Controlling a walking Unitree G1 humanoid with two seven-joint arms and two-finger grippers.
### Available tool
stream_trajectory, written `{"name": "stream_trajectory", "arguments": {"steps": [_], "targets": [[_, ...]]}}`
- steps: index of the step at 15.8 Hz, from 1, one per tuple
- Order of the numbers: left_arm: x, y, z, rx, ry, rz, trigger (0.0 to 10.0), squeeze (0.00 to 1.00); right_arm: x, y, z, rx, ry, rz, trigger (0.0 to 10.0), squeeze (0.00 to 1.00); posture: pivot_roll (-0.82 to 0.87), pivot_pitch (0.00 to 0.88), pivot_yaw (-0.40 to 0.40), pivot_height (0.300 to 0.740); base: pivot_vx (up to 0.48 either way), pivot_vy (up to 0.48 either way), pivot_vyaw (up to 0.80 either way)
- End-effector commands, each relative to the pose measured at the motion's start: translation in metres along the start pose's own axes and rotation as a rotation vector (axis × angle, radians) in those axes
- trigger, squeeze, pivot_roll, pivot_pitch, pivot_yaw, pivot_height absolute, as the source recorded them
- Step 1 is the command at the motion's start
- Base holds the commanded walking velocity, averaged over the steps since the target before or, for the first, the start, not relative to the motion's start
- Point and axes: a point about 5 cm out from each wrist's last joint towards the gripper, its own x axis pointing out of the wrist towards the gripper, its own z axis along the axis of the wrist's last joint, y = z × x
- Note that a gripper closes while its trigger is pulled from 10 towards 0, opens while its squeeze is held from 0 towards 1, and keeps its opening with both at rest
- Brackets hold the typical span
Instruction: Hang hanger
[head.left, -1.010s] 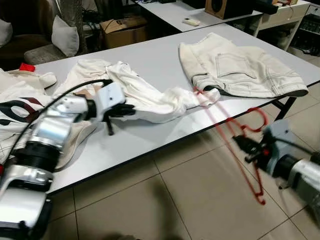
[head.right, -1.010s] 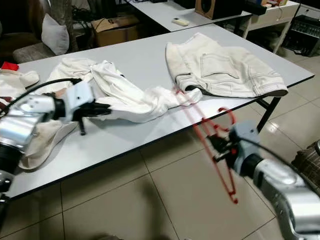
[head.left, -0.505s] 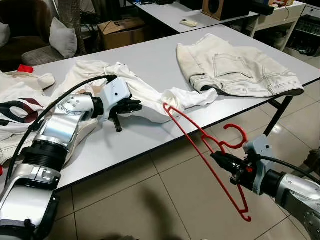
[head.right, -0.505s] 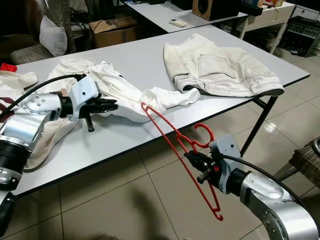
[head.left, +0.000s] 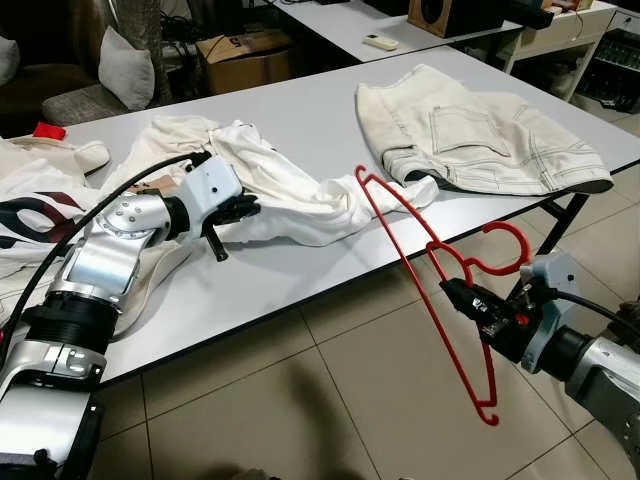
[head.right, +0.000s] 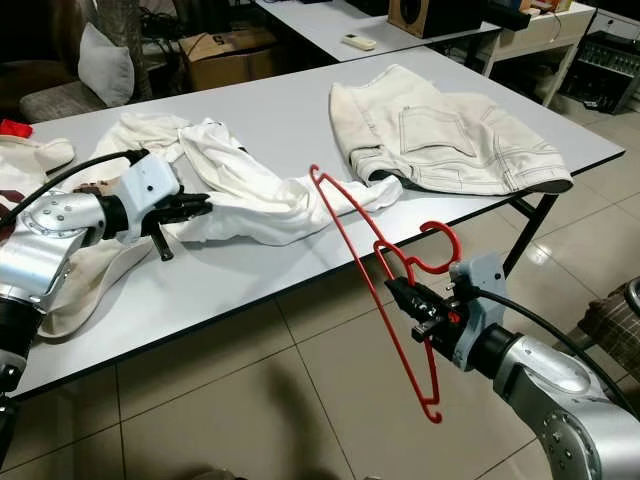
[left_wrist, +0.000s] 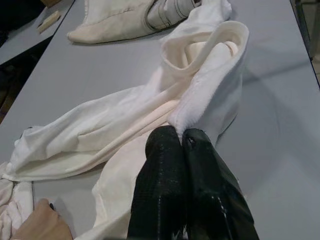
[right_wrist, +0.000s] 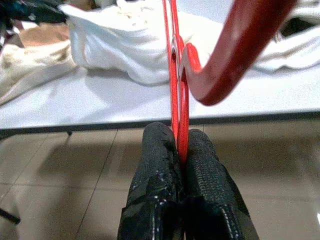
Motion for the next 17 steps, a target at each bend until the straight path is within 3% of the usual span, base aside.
{"name": "stream_trajectory", "arguments": {"steps": [1,6,8,12,17], "targets": [[-0.002,-0.001,-0.001,-0.001,-0.007,0.003,0.0,0.0,-0.001,-0.003,-0.003,0.02,0.026,-0.014,10.0,0.0,-0.13,0.0,0.045,0.74,0.0,0.0,0.0],[-0.004,-0.025,0.004,-0.002,-0.133,-0.061,0.0,0.0,0.011,-0.005,-0.015,0.094,0.084,0.059,10.0,0.0,-0.13,0.0,0.048,0.74,0.0,0.0,0.0],[-0.004,-0.045,0.004,0.022,-0.163,-0.122,0.0,0.0,0.015,-0.008,-0.019,0.113,0.129,0.097,10.0,0.0,-0.12,0.0,0.035,0.74,0.0,0.0,0.0],[-0.008,-0.061,0.002,0.066,-0.18,-0.185,0.0,0.0,0.018,-0.007,-0.031,0.156,0.19,0.115,10.0,0.0,-0.1,0.0,0.011,0.74,0.0,0.0,0.0],[-0.01,-0.073,-0.003,0.098,-0.158,-0.238,0.0,0.0,0.024,-0.007,-0.033,0.228,0.181,0.12,10.0,0.0,-0.1,0.0,0.005,0.74,0.0,0.0,0.0]]}}
